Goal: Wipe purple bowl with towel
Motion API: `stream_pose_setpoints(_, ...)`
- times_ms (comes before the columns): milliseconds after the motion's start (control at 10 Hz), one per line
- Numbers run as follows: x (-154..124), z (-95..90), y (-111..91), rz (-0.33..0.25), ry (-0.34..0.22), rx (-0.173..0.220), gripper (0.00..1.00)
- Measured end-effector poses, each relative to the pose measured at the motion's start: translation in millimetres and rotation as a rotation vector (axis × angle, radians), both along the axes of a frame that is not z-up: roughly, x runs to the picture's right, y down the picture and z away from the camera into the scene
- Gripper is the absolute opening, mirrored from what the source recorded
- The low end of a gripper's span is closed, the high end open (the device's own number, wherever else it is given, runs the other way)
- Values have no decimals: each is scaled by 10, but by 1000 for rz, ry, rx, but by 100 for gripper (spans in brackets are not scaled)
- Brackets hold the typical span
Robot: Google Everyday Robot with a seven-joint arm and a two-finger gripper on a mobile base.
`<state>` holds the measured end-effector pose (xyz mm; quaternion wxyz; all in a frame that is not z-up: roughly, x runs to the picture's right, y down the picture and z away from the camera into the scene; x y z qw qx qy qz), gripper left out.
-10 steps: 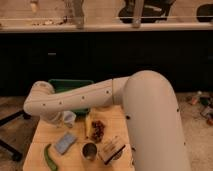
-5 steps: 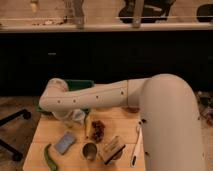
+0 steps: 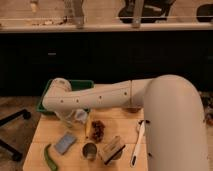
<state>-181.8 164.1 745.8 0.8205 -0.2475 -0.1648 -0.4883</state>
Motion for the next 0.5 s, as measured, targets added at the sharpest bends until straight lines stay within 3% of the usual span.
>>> stream_pose_setpoints(300, -40, 7, 10, -11, -1, 0, 0)
stream_pose_setpoints(500, -72, 111, 54, -38, 27, -13, 0)
